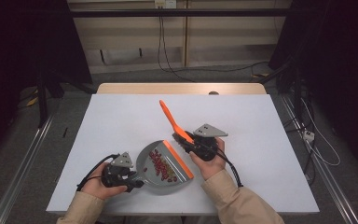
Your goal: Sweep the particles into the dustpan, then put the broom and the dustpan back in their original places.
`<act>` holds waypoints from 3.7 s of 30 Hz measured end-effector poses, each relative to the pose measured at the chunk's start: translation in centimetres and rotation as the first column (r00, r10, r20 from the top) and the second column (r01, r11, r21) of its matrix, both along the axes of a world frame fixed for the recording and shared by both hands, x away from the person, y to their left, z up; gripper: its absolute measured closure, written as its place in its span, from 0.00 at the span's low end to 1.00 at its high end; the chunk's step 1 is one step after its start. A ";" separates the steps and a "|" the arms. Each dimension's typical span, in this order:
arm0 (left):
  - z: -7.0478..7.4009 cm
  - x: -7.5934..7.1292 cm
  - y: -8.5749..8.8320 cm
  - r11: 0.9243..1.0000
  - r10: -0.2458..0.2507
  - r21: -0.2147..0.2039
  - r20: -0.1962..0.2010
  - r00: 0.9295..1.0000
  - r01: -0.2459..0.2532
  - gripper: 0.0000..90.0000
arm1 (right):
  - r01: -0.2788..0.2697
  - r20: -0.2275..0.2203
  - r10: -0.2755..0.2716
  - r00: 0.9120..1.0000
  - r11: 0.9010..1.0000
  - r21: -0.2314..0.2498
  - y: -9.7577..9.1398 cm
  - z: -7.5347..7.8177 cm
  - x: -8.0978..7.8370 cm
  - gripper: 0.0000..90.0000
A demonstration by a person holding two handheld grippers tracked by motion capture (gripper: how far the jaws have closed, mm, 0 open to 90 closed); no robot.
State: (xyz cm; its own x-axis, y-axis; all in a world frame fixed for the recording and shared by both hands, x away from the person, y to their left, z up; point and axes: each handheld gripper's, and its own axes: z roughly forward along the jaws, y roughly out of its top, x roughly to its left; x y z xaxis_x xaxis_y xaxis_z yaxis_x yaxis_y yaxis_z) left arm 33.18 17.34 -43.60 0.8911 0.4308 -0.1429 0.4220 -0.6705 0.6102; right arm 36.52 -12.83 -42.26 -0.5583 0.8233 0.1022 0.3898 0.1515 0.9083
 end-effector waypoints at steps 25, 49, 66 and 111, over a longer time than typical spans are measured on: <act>0.7 0.7 1.5 0.988 0.147 -0.058 0.128 0.981 -0.140 0.70 | 0.054 -0.015 -0.054 0.998 0.999 0.007 -4.4 0.2 -0.1 0.78; 1.2 2.3 3.3 0.938 0.342 -0.114 0.130 0.931 -0.328 0.70 | 0.077 -0.026 -0.077 0.997 0.997 0.001 -7.6 0.3 -1.1 0.78; 0.4 3.5 4.3 0.887 0.463 -0.086 0.142 0.875 -0.455 0.70 | 0.101 -0.029 -0.100 0.995 0.995 0.006 -9.4 0.2 -2.0 0.78; -1.0 5.0 5.5 0.772 0.636 -0.083 0.098 0.765 -0.631 0.63 | 0.178 -0.085 -0.178 0.980 0.984 0.004 -10.7 -1.6 -0.8 0.78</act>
State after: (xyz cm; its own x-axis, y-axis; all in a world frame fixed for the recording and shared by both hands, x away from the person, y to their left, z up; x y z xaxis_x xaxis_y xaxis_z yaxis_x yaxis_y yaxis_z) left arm 38.16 22.88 -44.56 0.4287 0.8990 -0.0900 0.6670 -0.2478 0.7026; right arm 35.69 -23.54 -43.91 -0.3920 0.9073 0.1523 0.4843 0.0628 0.8727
